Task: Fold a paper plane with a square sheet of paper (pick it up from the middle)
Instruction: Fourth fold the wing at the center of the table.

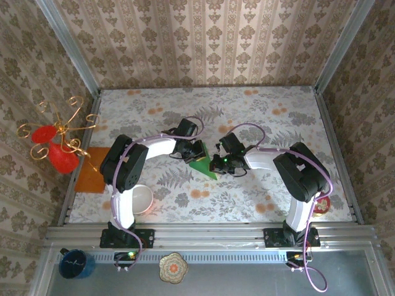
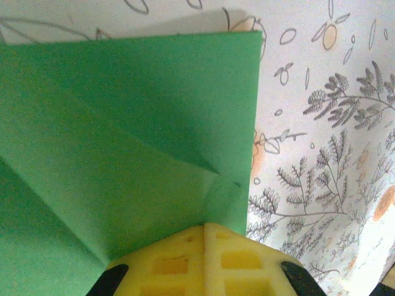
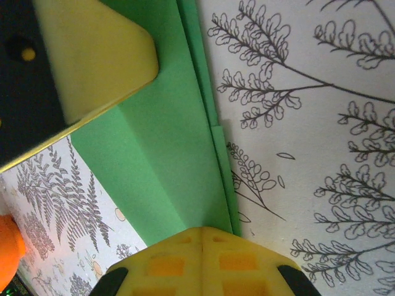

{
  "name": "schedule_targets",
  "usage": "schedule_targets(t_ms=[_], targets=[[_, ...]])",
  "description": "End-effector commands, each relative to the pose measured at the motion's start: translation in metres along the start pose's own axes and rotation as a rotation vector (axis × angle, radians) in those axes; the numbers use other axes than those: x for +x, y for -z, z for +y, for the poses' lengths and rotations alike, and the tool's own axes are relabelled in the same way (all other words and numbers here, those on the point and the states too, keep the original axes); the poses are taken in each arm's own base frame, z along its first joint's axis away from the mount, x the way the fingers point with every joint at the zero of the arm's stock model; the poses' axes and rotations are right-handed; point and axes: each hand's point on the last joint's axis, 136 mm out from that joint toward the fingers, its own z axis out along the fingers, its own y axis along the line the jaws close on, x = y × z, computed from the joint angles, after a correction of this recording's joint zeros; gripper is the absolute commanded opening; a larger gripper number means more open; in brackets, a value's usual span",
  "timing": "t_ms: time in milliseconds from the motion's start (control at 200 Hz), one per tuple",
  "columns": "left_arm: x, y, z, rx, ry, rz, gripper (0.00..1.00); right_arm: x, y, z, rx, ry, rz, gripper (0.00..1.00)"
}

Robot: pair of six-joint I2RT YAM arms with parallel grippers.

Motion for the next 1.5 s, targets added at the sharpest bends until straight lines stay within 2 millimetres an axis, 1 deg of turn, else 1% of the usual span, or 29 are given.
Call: schedule_targets(t_ms=[0, 65, 145, 270, 400, 525, 710, 920, 1160, 1326, 1411, 1496], targets=[[0.001, 0.023, -0.015, 0.04, -0.092, -0.046, 0.08, 0.026, -0.008, -0.046, 0.166, -0.044, 0.079, 0.0], [0.003, 0.028, -0.019, 0.063, -0.131, -0.062, 0.09, 0.027, -0.009, -0.047, 0.173, -0.042, 0.088, 0.0], [0.01, 0.028, -0.016, 0.078, -0.15, -0.059, 0.09, 0.028, -0.009, -0.048, 0.177, -0.041, 0.092, 0.0], [0.028, 0.018, -0.011, 0.109, -0.177, -0.028, 0.08, 0.028, -0.009, -0.049, 0.182, -0.046, 0.098, 0.0], [0.042, 0.009, -0.013, 0.126, -0.214, 0.008, 0.08, 0.029, -0.01, -0.051, 0.187, -0.049, 0.101, 0.0], [0.044, 0.003, -0.016, 0.14, -0.234, 0.015, 0.08, 0.032, -0.011, -0.053, 0.19, -0.052, 0.109, 0.0], [0.039, -0.006, -0.005, 0.108, -0.211, 0.018, 0.08, 0.035, -0.012, -0.057, 0.201, -0.054, 0.12, 0.0], [0.033, -0.012, 0.013, 0.07, -0.163, 0.016, 0.07, 0.042, -0.014, -0.068, 0.24, -0.046, 0.143, 0.0], [0.021, -0.01, 0.028, 0.052, -0.126, 0.003, 0.07, 0.056, -0.013, -0.093, 0.329, -0.016, 0.185, 0.0], [-0.003, -0.002, 0.037, 0.044, -0.113, -0.029, 0.07, 0.063, -0.011, -0.104, 0.363, -0.003, 0.212, 0.0], [-0.017, 0.002, 0.045, 0.032, -0.104, -0.046, 0.07, 0.065, -0.009, -0.108, 0.373, 0.0, 0.219, 0.0], [-0.036, 0.007, 0.057, 0.012, -0.1, -0.082, 0.07, 0.066, -0.009, -0.111, 0.381, 0.0, 0.223, 0.0]])
